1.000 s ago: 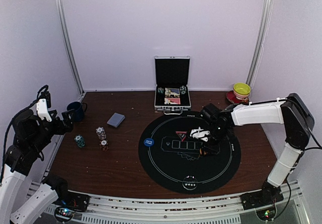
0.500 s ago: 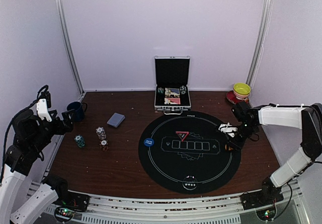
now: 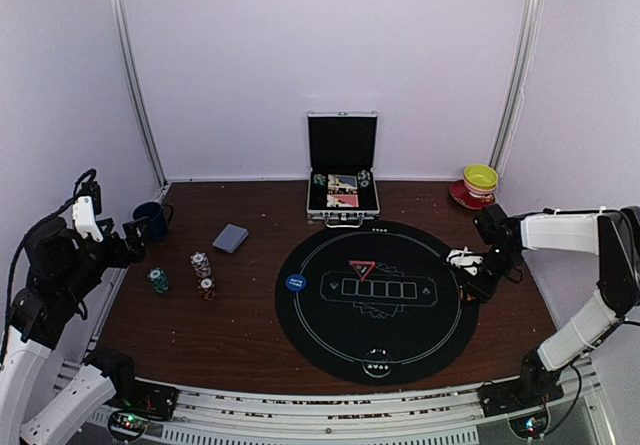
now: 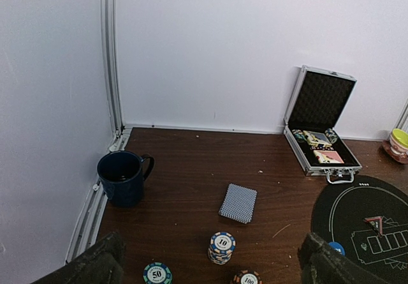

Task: Distribute texas hold em gaming equipment
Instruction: Place the big blind button in the big blind area, then move the all-in button to the poker table mat.

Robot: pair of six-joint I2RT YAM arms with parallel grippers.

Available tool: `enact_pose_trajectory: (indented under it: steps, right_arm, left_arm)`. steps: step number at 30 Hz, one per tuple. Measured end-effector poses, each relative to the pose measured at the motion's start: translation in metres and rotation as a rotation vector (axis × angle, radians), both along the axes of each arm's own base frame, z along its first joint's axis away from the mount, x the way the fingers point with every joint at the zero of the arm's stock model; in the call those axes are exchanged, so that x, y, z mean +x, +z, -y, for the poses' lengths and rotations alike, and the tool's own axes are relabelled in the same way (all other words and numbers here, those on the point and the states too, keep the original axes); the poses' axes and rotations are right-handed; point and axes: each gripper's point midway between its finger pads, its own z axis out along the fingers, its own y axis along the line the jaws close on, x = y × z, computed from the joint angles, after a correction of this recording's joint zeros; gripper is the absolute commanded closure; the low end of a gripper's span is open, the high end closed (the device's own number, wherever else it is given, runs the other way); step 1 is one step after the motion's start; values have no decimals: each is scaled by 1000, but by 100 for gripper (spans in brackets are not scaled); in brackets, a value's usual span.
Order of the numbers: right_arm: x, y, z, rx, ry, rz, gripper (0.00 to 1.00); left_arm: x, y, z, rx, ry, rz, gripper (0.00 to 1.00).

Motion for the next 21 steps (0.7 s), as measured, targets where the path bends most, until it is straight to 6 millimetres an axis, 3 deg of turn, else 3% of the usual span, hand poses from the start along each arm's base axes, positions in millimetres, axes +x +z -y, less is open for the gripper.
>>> enact_pose_trajectory:
  steps: [3,8,12,14,16,21]
  right_arm:
    - [3,-2,1,-1,-3,4,55]
    - [5,-6,2,-2,-5,-3,26]
    - [12,-1,1,3,-10,11,13]
    - [19,10,-6,14,-3,25,3]
    - [32,28,-17,28,4,73,0]
    - [66,97,-91,117,91,287,0]
  left_arm:
    - [0,0,0,0,0,0,2]
    - [0,0,0,0,0,0,2]
    - [0,0,0,0,0,0,2]
    - [0,0,0,0,0,0,2]
    - [0,0,0,0,0,0,2]
    - [0,0,0,0,1,0,2]
